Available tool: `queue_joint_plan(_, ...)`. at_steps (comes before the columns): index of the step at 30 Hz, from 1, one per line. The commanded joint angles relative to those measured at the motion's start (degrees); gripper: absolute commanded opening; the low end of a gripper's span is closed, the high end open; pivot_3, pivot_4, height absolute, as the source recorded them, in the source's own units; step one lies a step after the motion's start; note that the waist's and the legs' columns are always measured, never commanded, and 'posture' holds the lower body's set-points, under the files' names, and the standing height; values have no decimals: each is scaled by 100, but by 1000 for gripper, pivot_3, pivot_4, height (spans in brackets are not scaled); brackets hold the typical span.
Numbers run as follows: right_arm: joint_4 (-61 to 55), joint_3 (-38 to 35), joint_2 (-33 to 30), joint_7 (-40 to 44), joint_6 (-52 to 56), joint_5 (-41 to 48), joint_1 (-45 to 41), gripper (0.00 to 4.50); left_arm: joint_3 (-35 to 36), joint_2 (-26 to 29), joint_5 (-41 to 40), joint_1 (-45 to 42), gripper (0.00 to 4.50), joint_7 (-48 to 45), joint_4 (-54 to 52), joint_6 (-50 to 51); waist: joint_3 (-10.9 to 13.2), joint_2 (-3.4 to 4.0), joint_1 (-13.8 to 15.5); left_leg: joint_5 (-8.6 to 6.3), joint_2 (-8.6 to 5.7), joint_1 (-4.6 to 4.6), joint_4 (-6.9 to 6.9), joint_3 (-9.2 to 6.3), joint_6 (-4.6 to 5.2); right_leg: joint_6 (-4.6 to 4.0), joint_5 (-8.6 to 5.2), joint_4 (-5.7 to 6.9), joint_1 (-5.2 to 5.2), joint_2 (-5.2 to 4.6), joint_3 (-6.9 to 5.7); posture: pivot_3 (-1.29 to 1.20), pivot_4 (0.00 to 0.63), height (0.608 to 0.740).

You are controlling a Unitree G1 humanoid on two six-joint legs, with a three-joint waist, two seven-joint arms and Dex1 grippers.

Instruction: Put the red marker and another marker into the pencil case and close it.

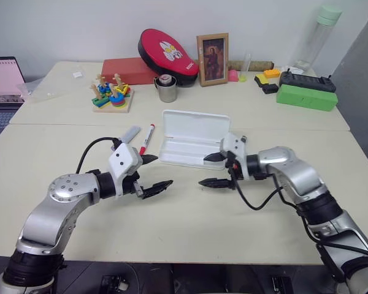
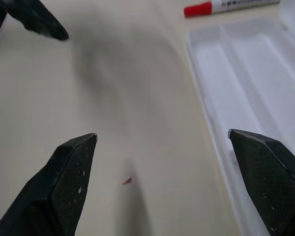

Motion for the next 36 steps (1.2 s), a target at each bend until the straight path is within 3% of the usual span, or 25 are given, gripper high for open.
queue_joint_plan(1,515,186,51,46,-444,-475,-199,4480,91,-123,-232,-167,4500,-22,-192,-51,-1,0,-3,0,0,1,1,0,0,0,0,0,1,0,0,0,150,740)
queue_joint_plan(8,350,-245,227,313,-292,-149,-335,4480,288,-154,-372,-41,4500,21,-240,-41,-2,-1,-18,0,0,8,1,-7,0,0,0,4,7,3,-1,0,150,740)
queue_joint_plan(13,729,-60,184,277,-421,-542,-389,4480,450,-291,-539,-58,4500,147,-275,-46,-2,-2,-9,0,0,10,2,-10,0,0,0,4,12,3,-4,0,150,740)
queue_joint_plan(21,1232,-15,488,155,-555,-857,-602,3009,613,-523,-866,-254,4500,373,-275,54,-2,-1,-13,0,0,16,2,-11,0,0,0,5,17,3,-4,0,150,740)
queue_joint_plan(32,1509,-121,637,165,-776,-991,-709,339,660,-528,-1059,-339,4500,512,-321,163,-2,-1,-22,0,0,20,2,-12,0,0,0,5,22,4,-5,0,150,740)
queue_joint_plan(34,1522,-130,642,175,-800,-997,-709,45,653,-521,-1065,-352,4500,532,-318,165,-2,-1,-22,0,0,20,2,-12,0,0,0,5,22,4,-5,0,150,740)
queue_joint_plan(36,1522,-137,644,183,-821,-999,-703,45,644,-513,-1068,-364,4500,552,-315,163,-2,-1,-22,0,0,21,2,-12,0,0,0,5,23,4,-5,0,150,740)
